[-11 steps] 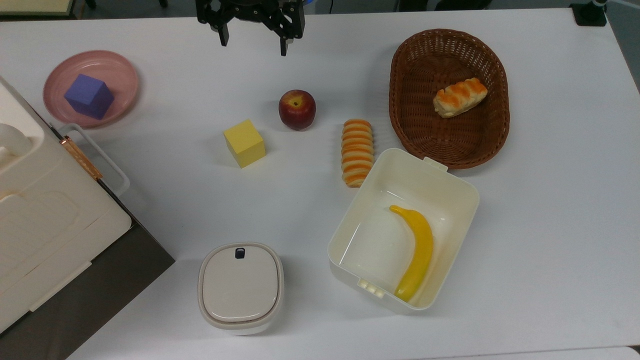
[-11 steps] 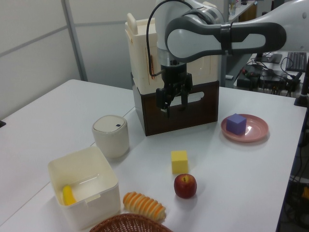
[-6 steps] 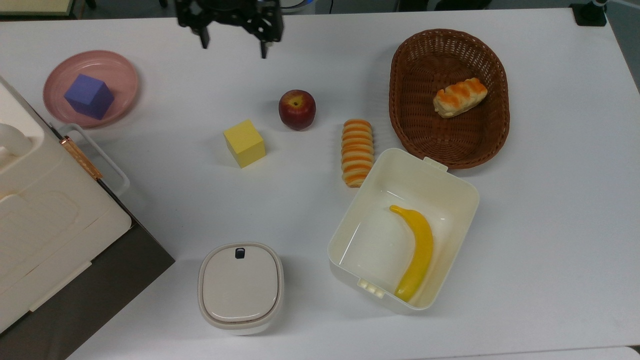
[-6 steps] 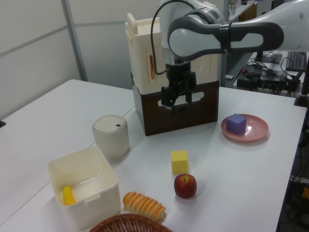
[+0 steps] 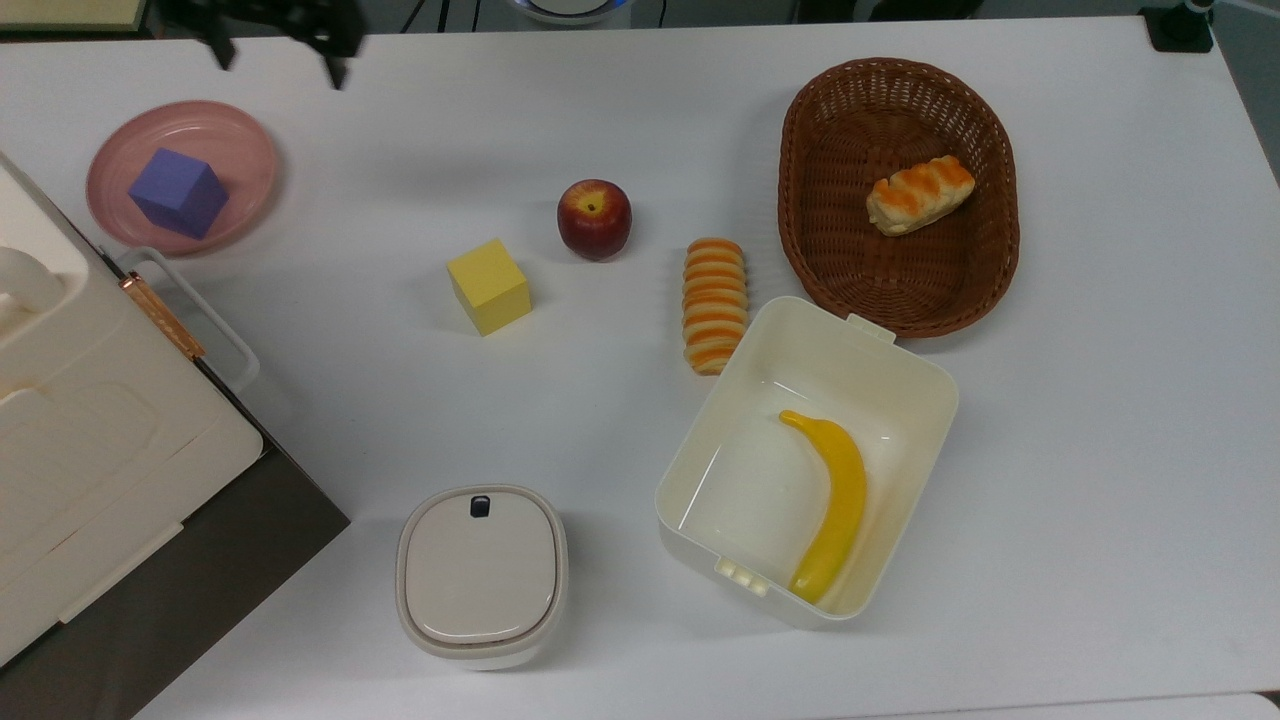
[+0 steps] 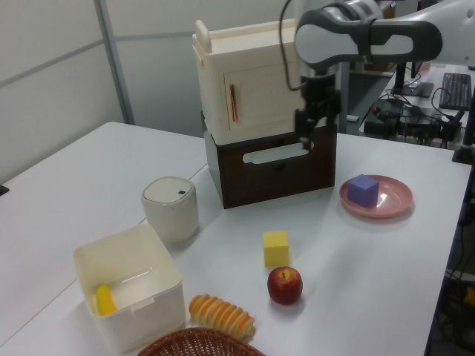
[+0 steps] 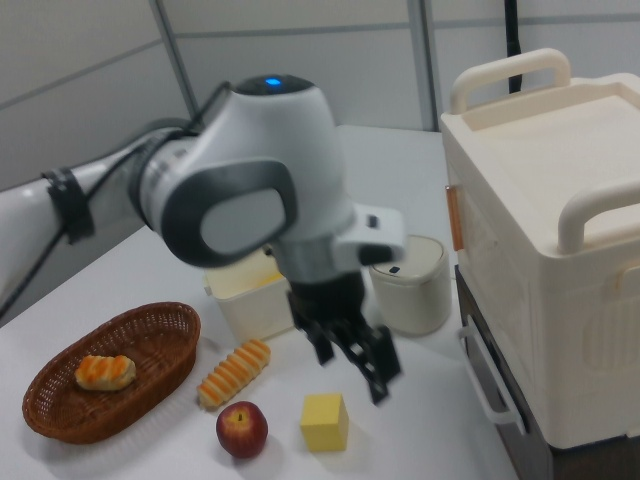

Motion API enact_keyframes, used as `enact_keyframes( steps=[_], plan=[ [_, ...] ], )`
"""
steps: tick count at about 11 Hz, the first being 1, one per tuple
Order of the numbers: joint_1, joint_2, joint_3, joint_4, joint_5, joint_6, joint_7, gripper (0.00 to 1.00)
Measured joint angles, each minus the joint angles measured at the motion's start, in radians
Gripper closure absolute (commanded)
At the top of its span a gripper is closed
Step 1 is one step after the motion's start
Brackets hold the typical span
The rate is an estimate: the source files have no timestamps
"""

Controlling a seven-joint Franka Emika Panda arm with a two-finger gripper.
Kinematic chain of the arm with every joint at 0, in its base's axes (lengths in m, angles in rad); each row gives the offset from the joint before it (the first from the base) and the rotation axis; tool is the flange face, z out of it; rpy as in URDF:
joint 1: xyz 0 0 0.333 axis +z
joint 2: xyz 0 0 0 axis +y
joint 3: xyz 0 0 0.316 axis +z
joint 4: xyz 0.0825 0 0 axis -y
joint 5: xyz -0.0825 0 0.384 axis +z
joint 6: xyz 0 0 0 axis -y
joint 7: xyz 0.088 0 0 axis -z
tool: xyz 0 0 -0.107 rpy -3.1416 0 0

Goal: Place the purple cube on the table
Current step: 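Lower the gripper onto the purple cube and close it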

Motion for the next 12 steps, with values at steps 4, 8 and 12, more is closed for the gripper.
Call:
enact_keyframes(
  steps=[4,8,12],
  plan=[
    [-0.192,0.070,-0.005,-0.006,-0.001,0.105,-0.164,0.00],
    [-0.266,0.154,-0.005,-0.091,-0.001,0.251,-0.187,0.00],
    [-0.288,0.264,-0.006,-0.111,-0.023,0.319,-0.187,0.00]
  ],
)
